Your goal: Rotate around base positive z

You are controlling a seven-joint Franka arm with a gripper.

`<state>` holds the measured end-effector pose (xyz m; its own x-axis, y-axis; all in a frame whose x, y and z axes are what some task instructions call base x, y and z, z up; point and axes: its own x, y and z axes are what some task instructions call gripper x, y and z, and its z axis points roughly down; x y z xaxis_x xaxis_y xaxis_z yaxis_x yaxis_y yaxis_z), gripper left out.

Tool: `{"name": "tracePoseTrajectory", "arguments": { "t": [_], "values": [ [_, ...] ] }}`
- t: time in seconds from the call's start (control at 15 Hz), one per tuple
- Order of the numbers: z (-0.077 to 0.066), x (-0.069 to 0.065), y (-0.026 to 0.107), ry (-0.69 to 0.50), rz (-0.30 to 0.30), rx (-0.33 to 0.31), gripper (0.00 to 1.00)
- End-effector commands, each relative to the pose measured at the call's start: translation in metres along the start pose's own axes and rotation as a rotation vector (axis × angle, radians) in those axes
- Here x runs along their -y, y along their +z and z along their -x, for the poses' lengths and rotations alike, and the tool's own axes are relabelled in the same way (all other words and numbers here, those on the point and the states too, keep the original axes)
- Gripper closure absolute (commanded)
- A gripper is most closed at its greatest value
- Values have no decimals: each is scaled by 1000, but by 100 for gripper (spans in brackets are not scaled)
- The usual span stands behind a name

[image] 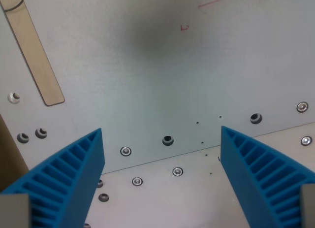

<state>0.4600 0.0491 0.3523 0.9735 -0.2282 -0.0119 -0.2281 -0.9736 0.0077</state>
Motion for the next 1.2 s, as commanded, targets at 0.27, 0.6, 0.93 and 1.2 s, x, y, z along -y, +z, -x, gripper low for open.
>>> {"name": "tracePoseTrajectory", "arguments": {
  "t": [0.27, 0.6, 0.93, 1.2],
  "values": [
    [0, 0, -2, -53, 0, -6, 0],
    [0, 0, -2, -120, 1, -6, 0],
    [0, 0, -2, -186, 2, -7, 0],
    [0, 0, -2, -240, 2, -7, 0]
  ]
}}
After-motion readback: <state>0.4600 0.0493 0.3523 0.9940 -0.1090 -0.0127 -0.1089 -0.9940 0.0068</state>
